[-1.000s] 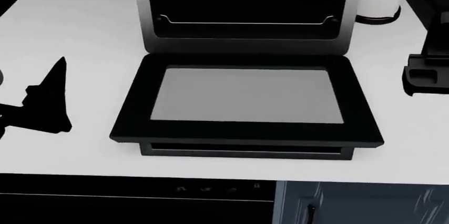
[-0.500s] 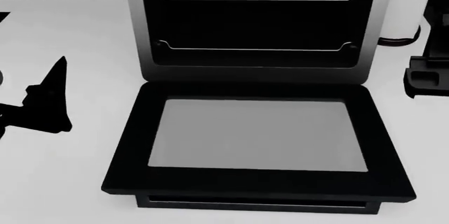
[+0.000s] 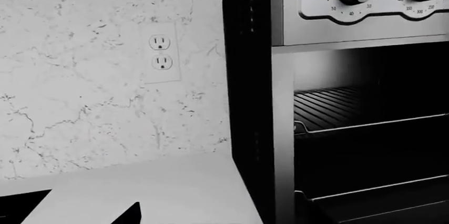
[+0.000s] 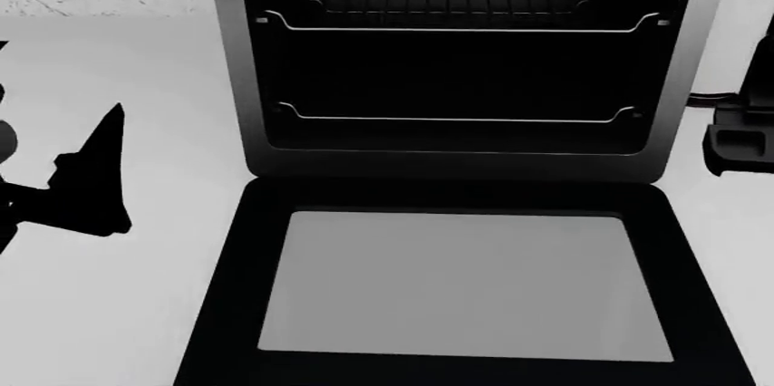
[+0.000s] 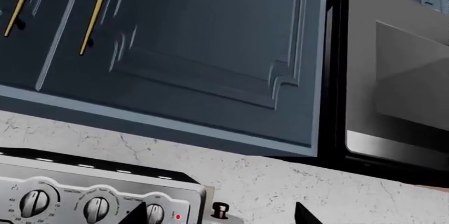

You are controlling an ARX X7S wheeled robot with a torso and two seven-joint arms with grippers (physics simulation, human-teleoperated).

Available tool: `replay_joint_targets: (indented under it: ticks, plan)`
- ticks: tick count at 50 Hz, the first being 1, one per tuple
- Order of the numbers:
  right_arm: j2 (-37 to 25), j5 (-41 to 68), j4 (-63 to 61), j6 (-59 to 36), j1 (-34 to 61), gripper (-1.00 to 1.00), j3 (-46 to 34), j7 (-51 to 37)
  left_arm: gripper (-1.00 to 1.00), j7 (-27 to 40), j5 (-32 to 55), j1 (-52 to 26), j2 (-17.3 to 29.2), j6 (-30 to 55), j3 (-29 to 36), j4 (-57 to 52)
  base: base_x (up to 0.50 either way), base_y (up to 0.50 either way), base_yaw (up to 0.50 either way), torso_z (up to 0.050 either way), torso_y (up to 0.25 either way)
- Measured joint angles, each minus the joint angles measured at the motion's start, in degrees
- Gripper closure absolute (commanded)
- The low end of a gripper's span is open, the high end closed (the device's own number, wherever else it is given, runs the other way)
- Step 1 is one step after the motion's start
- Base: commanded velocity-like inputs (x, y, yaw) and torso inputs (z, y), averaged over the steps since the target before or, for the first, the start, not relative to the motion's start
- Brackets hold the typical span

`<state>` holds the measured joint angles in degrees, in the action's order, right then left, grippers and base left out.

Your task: Close the toaster oven door.

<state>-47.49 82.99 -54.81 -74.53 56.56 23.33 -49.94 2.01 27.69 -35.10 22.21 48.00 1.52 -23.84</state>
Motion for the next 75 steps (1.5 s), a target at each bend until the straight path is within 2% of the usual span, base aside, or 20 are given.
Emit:
replay_joint_targets:
  ticks: [7,28,44,51,75]
  plan:
    - [-0.35,0.20,0.01,0.39,-0.04,-1.00,-0.18,-0.23,-1.00,-3.36,-2.81,0.32,3.25,-4.76,2.57,0.42,0.00,0.00,0.00,0.000,0.000]
    - [-1.42,1.90,0.60,1.23,1.57,-1.00,-2.03,-2.16,-1.00,-18.79,-21.83,0.35,24.14,-26.57,16.59,1.78,0.00,0.00,0.00,0.000,0.000]
    - [-2.38,3.03,0.50,2.08,1.17,-1.00,-1.79,-3.07,-1.00,-26.60,-29.11,2.08,36.56,-38.79,21.20,1.19,0.00,0.00,0.00,0.000,0.000]
    - [-2.80,3.70,0.49,2.43,1.20,-1.00,-1.89,-3.66,-1.00,-28.54,-30.39,3.12,39.29,-42.43,22.47,-0.33,0.00,0.00,0.00,0.000,0.000]
    - [-4.80,6.48,0.37,3.93,0.59,-1.00,-0.78,-5.43,-1.00,-31.05,-33.77,8.10,43.19,-46.69,26.59,-5.03,0.00,0.00,0.00,0.000,0.000]
